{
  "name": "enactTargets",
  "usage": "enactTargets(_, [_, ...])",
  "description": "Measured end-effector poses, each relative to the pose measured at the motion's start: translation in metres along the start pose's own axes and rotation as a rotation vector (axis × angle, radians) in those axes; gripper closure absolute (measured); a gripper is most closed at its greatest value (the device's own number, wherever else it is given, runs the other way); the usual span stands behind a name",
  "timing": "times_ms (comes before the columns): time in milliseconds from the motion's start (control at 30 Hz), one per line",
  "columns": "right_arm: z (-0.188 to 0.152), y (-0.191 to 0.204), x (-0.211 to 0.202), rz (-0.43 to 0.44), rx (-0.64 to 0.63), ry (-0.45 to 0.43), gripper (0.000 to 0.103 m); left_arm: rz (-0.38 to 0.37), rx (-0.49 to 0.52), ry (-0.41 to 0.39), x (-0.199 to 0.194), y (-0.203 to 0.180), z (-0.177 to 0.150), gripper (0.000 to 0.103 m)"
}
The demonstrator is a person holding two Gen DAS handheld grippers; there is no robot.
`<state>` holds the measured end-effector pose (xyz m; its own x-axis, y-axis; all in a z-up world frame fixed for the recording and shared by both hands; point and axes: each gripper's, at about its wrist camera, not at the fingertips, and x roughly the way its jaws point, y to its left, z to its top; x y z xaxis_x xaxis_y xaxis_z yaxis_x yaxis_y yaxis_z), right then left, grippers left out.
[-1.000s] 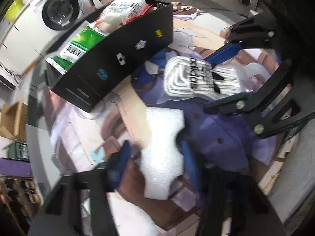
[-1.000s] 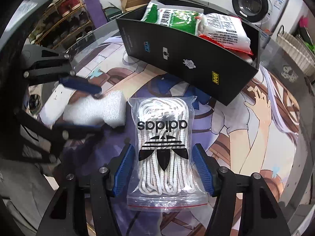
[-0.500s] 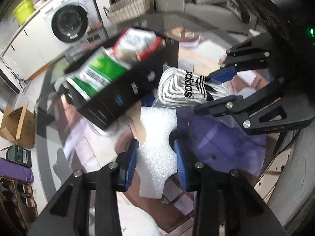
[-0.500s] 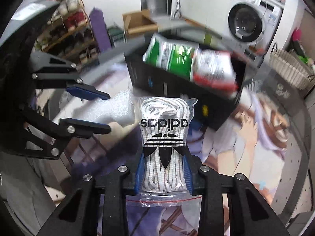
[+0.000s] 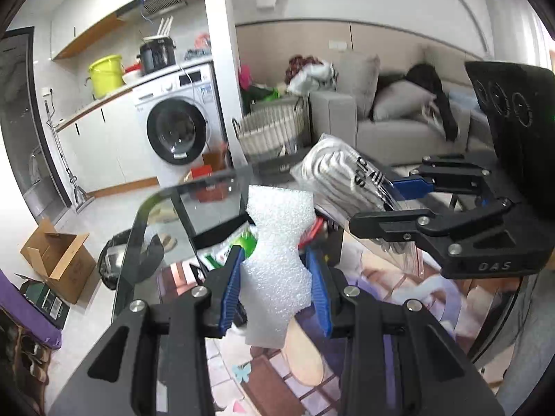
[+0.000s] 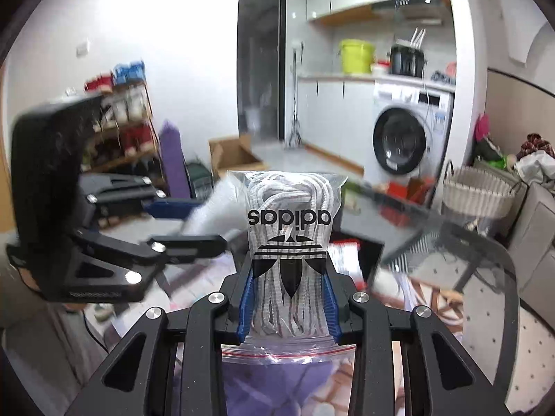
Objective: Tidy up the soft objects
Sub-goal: 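Lift and carry the lace bag and foam over the box with both tools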
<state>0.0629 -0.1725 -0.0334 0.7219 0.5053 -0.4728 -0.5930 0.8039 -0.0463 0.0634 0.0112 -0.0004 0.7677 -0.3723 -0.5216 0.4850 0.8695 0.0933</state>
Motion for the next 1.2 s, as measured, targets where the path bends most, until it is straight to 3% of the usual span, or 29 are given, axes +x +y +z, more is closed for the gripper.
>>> enactTargets(167, [0.002,0.005,-0.034,-0.04,0.015,-0.191,0.069,0.097,-0.003,-0.145,-0.02,0.004,0.002,0.067])
enactTargets(300, [-0.002,0.008,-0.047,-0.057,0.031,-0.263,0.069,0.136,0.005,-0.215,-0.03,0.005,-0.001,0.067])
enactTargets(900, [-0.005,0.014,-0.051,-0.032,-0.003,-0.277,0.069,0.162,-0.037,-0.262,-0.033,0.015,-0.003,0.067])
enactTargets(1200, [0.023,-0.001,-0.036,-0.026,-0.003,-0.291,0.069,0.181,-0.088,-0.307,-0.021,0.019,0.015,0.067])
